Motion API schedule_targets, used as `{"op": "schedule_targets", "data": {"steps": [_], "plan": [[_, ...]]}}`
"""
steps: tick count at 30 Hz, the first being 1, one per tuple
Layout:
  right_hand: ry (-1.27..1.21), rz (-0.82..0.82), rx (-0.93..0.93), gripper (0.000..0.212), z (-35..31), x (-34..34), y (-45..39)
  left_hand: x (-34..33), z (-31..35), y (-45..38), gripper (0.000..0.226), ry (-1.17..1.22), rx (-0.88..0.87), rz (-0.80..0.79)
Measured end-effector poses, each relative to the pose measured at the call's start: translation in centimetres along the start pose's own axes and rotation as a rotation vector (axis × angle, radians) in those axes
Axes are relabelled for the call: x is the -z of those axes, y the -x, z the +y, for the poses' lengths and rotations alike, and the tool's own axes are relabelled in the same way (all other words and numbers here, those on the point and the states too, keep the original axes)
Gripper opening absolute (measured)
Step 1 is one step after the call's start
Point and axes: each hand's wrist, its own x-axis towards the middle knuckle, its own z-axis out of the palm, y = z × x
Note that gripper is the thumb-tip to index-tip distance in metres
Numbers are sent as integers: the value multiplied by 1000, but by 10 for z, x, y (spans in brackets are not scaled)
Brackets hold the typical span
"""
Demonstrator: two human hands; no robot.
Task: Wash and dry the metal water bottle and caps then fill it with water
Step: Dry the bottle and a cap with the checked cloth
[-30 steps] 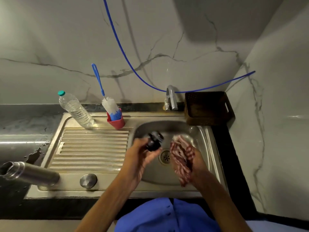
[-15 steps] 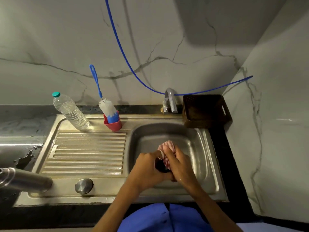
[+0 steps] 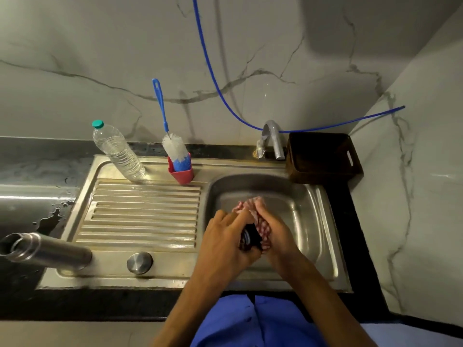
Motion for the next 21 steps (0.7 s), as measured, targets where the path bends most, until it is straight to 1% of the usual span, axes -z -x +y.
{"op": "schedule_targets", "data": {"steps": [1,3,5,6,7,8,9,10,12,14,15,17,19,21], "plan": [[40,14,-9,51,4,-10,-2,7,-8,5,66,92,28,-38],[-5,19,-88,45,13,-31,-7,28,-24,18,61,412,133,-80],[-142,10,-243,38,24,-48,-14,46,-44,31,54,805,237,-54],[-216,5,-299,35,31,-54,-19,54,-55,39,49,922,288,-23],[-267,0,-340,32,38,-61,-25,61,-69,48,48,963,349,21],[-310,11,-338,29,47,-63,-32,66,-83,58,51,975,416,62],[-351,19,-308,28,51,-63,-36,69,-96,66,55,984,493,105],[-389,23,-270,33,57,-65,-40,73,-112,76,58,998,599,161],[-395,48,-207,44,65,-67,-43,75,-145,101,56,931,798,246],[-390,85,-154,49,68,-72,-39,74,-179,127,48,764,886,286],[-367,127,-151,52,75,-77,-38,75,-198,141,46,663,890,290],[-338,178,-158,53,84,-85,-36,74,-230,160,50,473,847,255],[-332,216,-154,54,91,-94,-34,69,-255,170,55,324,777,184],[-296,250,-125,58,98,-107,-32,67,-274,170,57,229,750,98]]}}
